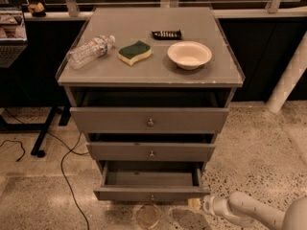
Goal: Close bottom drawer
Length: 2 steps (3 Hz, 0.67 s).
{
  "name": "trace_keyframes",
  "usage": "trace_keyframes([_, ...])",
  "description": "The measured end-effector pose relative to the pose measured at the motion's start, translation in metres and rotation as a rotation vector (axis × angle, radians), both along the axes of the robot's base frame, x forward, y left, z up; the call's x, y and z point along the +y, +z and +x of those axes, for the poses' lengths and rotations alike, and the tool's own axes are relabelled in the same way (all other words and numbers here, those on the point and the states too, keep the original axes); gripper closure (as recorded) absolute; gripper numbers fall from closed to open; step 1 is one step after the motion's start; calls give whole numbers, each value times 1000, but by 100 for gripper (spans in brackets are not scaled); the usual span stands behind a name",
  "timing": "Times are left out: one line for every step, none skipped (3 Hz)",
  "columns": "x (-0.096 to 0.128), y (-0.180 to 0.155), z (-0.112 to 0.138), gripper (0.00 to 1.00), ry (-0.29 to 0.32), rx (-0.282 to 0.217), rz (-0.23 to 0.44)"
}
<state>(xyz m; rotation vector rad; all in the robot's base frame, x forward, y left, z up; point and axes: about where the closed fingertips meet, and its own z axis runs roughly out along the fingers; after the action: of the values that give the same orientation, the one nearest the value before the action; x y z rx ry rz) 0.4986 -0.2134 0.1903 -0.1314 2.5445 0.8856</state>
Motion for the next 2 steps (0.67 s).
trace_keyframes([-3,-14,-6,100,-15,36,-5])
trace_keyframes([1,-24,-1,100,-10,52,-10])
